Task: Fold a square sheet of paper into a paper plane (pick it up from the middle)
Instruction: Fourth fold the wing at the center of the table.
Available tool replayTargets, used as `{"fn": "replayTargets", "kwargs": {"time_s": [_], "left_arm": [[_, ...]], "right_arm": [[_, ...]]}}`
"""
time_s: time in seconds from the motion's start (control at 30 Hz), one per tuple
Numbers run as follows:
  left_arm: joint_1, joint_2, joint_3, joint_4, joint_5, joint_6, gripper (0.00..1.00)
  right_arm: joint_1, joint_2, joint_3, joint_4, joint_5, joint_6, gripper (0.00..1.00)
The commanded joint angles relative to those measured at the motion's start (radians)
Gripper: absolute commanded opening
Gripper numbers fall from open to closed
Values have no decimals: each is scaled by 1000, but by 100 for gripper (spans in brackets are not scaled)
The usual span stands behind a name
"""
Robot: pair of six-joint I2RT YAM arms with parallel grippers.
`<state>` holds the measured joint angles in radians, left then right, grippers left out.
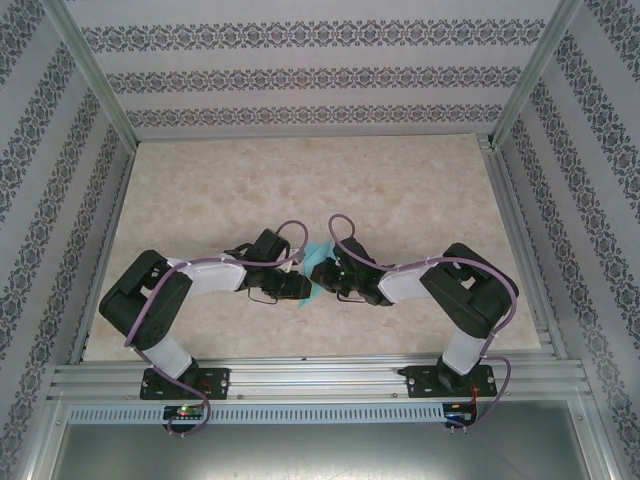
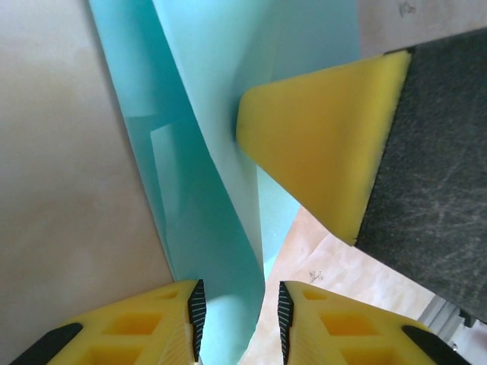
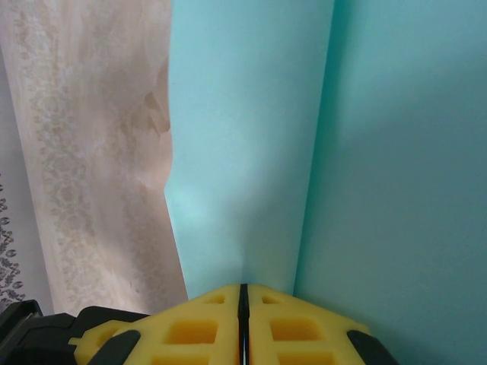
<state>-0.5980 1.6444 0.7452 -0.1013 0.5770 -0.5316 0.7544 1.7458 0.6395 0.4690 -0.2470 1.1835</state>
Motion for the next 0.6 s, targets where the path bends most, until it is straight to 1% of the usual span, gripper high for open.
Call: {"fn": "replayTargets", "kwargs": {"time_s": [0.0,0.17,0.23,0.37,0.47,0.57], "left_arm": [[-23,29,18,-80,-97,45,34],[-33,40,28,-93,-118,47,32],[-34,25,23,-78,-99,43,34],[-44,-50,11,-64,-114,38,41],[-67,-101,20,-106,-181,60,45],[-82,-118,31,-142,-225,83,46]], "right_arm": [[-7,19,15,5,9,14,10],[-9,12,11,5,11,12,10],[-9,12,9,3,11,12,10],[-10,14,9,3,12,13,10],[-9,15,12,6,9,14,10],[-8,18,17,4,8,13,10]]}}
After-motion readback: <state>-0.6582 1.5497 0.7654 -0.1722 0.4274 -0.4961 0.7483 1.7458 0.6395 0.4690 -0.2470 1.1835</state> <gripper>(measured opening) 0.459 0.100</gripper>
